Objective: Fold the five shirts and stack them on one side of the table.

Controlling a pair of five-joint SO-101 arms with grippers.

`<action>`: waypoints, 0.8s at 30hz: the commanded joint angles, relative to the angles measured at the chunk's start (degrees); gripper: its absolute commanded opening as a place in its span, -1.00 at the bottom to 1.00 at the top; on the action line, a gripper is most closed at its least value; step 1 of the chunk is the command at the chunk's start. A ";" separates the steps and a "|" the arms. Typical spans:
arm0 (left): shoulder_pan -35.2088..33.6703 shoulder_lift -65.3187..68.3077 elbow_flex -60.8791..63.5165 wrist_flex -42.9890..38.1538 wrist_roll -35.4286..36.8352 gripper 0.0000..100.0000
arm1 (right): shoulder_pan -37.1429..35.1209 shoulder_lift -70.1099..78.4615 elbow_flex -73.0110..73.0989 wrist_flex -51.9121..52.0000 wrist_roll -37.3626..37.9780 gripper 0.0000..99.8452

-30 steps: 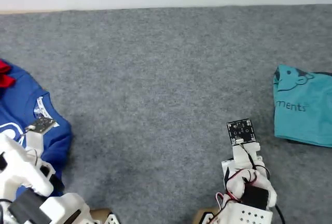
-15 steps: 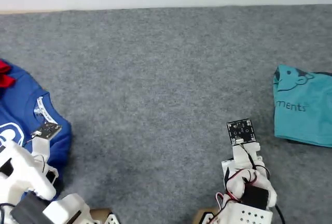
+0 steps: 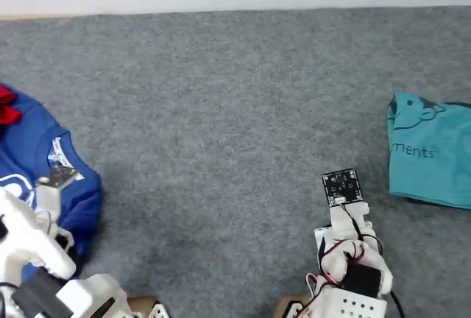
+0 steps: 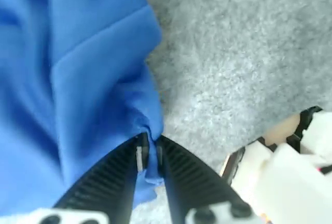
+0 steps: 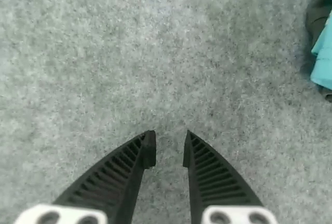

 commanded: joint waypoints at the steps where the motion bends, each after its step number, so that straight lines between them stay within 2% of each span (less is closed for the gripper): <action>1: -0.18 -0.44 -7.43 5.63 -0.35 -1.00 | -0.40 -0.48 0.88 -0.40 0.53 -0.79; 8: 1.05 -0.44 -17.27 12.57 -0.26 -1.00 | -0.40 -0.48 0.88 -0.40 0.53 -0.79; 16: 2.55 -2.29 -22.02 13.98 -0.18 -1.00 | -0.40 -0.48 0.88 -0.40 0.53 -0.79; 21: 8.79 -14.15 -22.02 13.98 0.62 -1.00 | -0.40 -0.48 0.88 -0.40 0.53 -0.79; 24: 15.74 -23.74 -22.11 13.89 5.01 -1.00 | -0.40 -0.48 0.88 -0.40 0.53 -0.79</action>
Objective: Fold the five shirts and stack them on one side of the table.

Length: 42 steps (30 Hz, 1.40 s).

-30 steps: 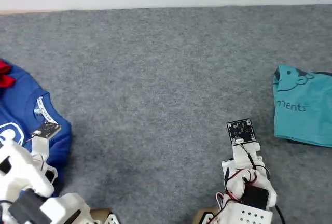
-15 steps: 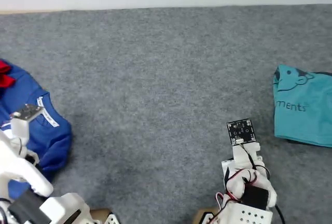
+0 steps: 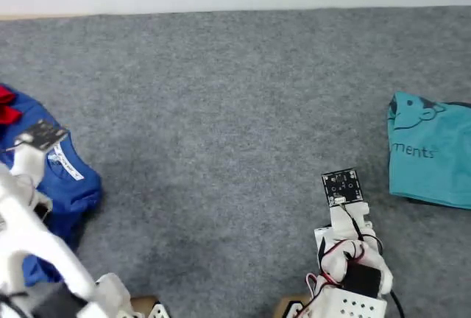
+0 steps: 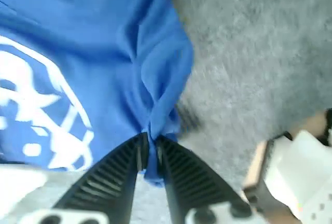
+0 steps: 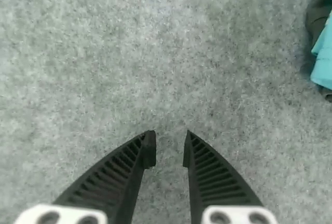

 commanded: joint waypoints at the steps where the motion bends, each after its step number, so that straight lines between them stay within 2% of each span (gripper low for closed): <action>1: 8.88 -13.36 -2.68 1.41 5.45 -1.00 | -0.40 -0.48 0.88 -0.40 0.53 -0.79; 8: 31.74 -30.07 -2.77 -2.20 22.51 -1.00 | -0.40 -0.48 0.88 -0.40 0.53 -0.79; 11: 37.36 -30.51 -2.95 -5.80 29.98 -1.00 | -0.40 -0.48 0.88 -0.40 0.53 -0.79; 16: 42.73 -28.92 -4.62 -11.78 38.86 -1.00 | -0.40 -0.48 0.88 -0.40 0.53 -0.79; 21: 45.54 -23.56 -9.71 -14.15 45.10 -1.00 | -0.40 -0.48 0.88 -0.40 0.53 -0.79; 27: 45.19 -12.57 -17.10 -14.95 47.82 -1.00 | -0.40 -0.48 0.88 -0.40 0.53 -0.79; 34: 45.19 -0.53 -28.26 -14.95 55.56 -1.00 | -0.40 -0.48 0.88 -0.40 0.53 -0.79; 42: 45.27 6.15 -33.10 -14.95 61.01 -1.00 | -0.40 -0.48 0.88 -0.40 0.53 -0.79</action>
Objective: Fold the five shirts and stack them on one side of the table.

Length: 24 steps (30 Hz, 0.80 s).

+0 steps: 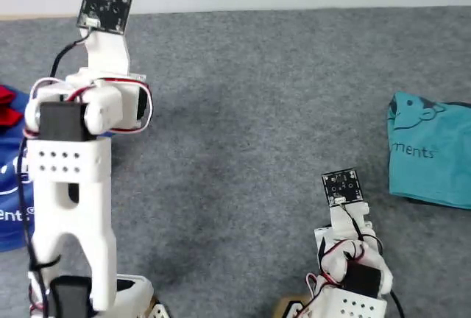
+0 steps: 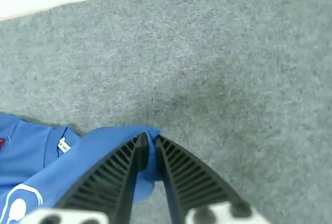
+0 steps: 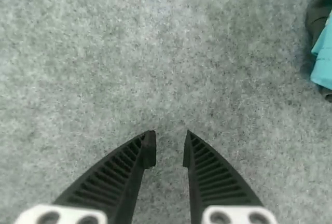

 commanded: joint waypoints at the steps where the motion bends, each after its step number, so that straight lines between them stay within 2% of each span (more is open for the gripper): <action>1: 0.79 0.18 -3.12 -1.49 1.41 -1.00 | -0.40 -0.48 0.88 -0.40 0.53 -0.79; 6: 4.22 0.26 -7.16 -1.41 2.55 -1.00 | -0.40 -0.48 0.88 -0.40 0.53 -0.79; 15: 17.58 0.70 -22.90 1.32 2.73 -1.00 | -0.40 -0.48 0.88 -0.40 0.53 -0.79; 21: 26.11 0.79 -31.52 0.26 1.85 -1.00 | -0.40 -0.48 0.88 -0.40 0.53 -0.79; 24: 27.69 0.79 -35.82 -2.99 0.62 -1.00 | -0.40 -0.48 0.88 -0.40 0.53 -0.79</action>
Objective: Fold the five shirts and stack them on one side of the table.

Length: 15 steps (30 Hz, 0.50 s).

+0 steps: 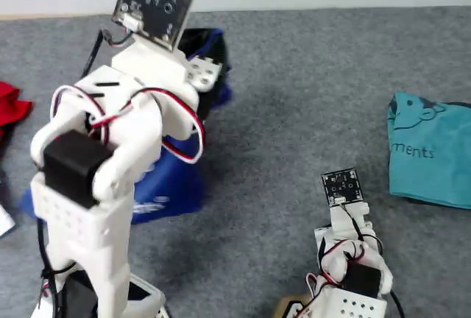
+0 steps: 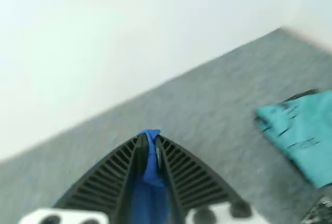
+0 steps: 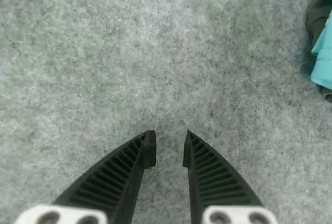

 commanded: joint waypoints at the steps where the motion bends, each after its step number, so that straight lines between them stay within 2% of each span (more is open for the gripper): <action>1: 1.41 -0.35 -7.16 -4.75 -0.97 -1.00 | -0.40 -0.48 0.88 -0.40 0.53 -0.79; 4: -3.43 -0.26 -8.92 -9.23 -1.58 -1.00 | -0.40 -0.48 0.88 -0.40 0.53 -0.79; 7: -11.25 0.79 -8.13 -9.32 -2.37 -1.00 | -0.40 -0.48 0.88 -0.40 0.53 -0.79; 13: -32.62 2.73 -3.82 2.11 -2.64 -1.00 | -0.40 -0.48 0.88 -0.40 0.53 -0.79; 15: -38.51 3.52 -0.48 6.95 -4.84 -1.00 | -0.40 -0.48 0.88 -0.40 0.53 -0.79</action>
